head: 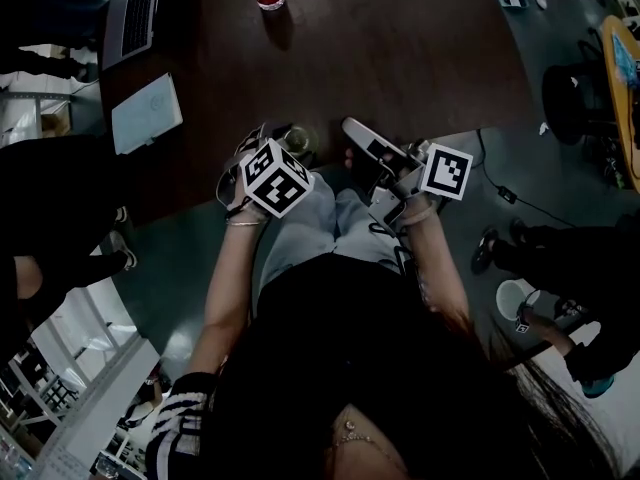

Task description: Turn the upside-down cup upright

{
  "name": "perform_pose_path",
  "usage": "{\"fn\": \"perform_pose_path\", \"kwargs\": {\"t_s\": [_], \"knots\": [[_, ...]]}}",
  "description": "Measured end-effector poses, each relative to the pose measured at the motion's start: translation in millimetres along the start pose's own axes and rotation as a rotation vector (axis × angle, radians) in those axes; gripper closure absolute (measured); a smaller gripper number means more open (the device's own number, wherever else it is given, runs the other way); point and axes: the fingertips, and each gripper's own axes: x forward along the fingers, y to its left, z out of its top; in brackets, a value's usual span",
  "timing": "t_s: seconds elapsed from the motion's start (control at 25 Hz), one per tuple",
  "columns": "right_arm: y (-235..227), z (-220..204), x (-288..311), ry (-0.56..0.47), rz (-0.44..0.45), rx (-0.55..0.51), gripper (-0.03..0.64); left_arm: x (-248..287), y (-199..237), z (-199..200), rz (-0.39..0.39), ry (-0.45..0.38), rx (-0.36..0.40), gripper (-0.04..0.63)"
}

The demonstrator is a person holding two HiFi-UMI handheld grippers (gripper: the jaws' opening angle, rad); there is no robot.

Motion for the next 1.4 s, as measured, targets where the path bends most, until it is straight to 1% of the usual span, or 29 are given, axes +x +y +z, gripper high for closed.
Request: {"fn": "perform_pose_path", "kwargs": {"t_s": [0.4,0.52,0.72,0.84,0.92,1.0,1.12,1.24,1.36,1.4], "knots": [[10,0,6,0.028,0.017,-0.012,0.595,-15,7,5,0.02,-0.052,-0.031,0.324],[13,0,7,0.032,0.022,-0.022,0.595,-25,11,8,0.05,-0.068,-0.043,0.324],[25,3,3,0.059,0.035,-0.082,0.595,-58,18,28,0.13,-0.179,-0.163,0.324],[31,2,9,0.075,0.045,-0.108,0.595,-74,26,31,0.181,-0.221,-0.203,0.324],[35,1,13,0.089,0.05,-0.136,0.595,-85,30,33,0.206,-0.27,-0.241,0.325],[39,1,14,0.098,0.054,-0.173,0.595,-96,32,37,0.223,-0.331,-0.283,0.362],[46,1,15,0.1,0.058,-0.251,0.595,-110,32,43,0.236,-0.419,-0.34,0.362],[49,1,14,0.101,0.025,-0.34,0.595,-125,33,47,0.263,-0.49,-0.389,0.41],[54,0,13,0.107,-0.025,-0.484,0.595,-140,30,50,0.253,-0.565,-0.457,0.431],[56,-1,12,0.11,-0.047,-0.551,0.595,-145,29,50,0.254,-0.593,-0.481,0.455]]}}
